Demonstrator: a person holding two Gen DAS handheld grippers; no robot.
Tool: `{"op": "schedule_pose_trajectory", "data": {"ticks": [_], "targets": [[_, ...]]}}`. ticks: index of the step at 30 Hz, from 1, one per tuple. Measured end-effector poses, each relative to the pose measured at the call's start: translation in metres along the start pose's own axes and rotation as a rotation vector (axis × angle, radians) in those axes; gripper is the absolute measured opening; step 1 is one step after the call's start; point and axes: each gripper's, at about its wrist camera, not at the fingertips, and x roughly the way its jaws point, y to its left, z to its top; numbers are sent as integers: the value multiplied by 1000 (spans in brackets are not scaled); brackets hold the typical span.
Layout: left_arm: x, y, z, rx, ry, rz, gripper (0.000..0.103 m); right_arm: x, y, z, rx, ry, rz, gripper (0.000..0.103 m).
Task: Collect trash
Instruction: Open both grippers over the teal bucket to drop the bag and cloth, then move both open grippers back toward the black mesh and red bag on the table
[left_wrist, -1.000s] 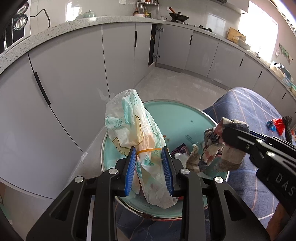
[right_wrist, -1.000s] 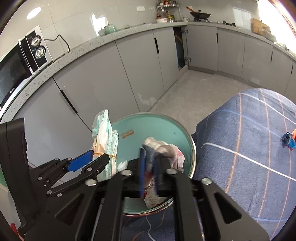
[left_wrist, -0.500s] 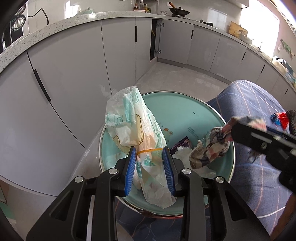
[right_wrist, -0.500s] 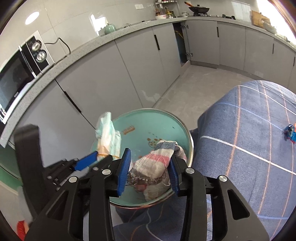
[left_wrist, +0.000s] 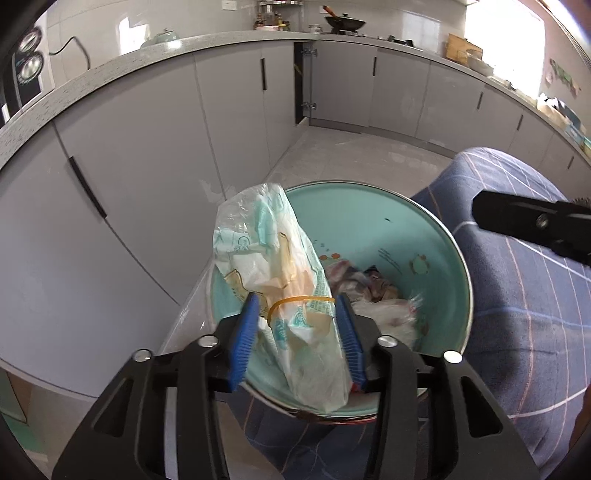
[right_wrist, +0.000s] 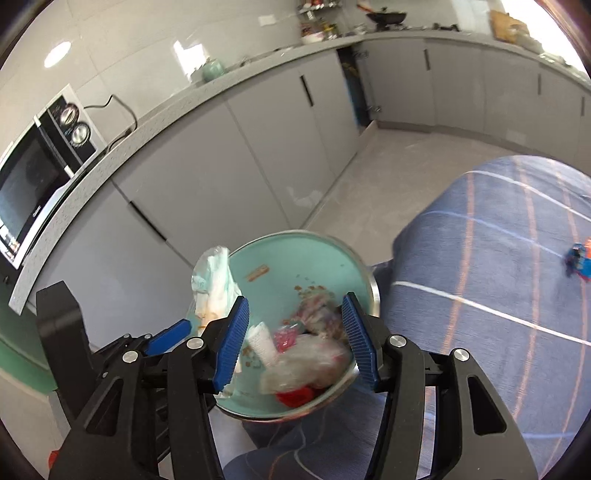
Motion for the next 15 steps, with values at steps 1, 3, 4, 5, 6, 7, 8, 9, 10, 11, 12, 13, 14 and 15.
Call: {"op": "schedule_pose_trajectory", "data": {"ticks": [1, 3, 4, 5, 6, 7, 8, 9, 10, 11, 12, 13, 14, 15], "targets": [[-1, -3, -1, 9, -4, -2, 55, -4, -2, -1, 1, -14, -15, 53], [-3, -10, -1, 31, -21, -5, 75, -12, -6, -3, 4, -34, -37, 53], [-5, -12, -1, 36, -30, 3, 80, -15, -8, -4, 6, -42, -45, 53], [-6, -13, 0, 39, -37, 8, 84, -18, -10, -4, 9, -47, -51, 53], [-8, -14, 1, 44, -43, 13, 84, -20, -12, -5, 13, -54, -55, 53], [-9, -15, 2, 49, -45, 21, 85, -24, -13, -6, 20, -63, -57, 53], [-9, -15, 2, 50, -46, 27, 85, -26, -14, -7, 23, -69, -58, 53], [-11, -16, 3, 47, -47, 35, 86, -28, -15, -8, 26, -73, -59, 53], [-13, -16, 3, 43, -48, 36, 86, -31, -16, -9, 27, -81, -66, 53], [-14, -16, 4, 40, -51, 34, 86, -34, -18, -11, 28, -89, -74, 53], [-16, -16, 4, 36, -54, 35, 86, -37, -18, -13, 27, -95, -81, 53], [-18, -16, 5, 33, -58, 40, 86, -40, -19, -15, 27, -102, -90, 53], [-20, -18, 5, 31, -61, 44, 86, -43, -20, -17, 26, -108, -100, 53], [-23, -18, 6, 27, -67, 47, 86, -45, -21, -18, 25, -113, -107, 53]]}}
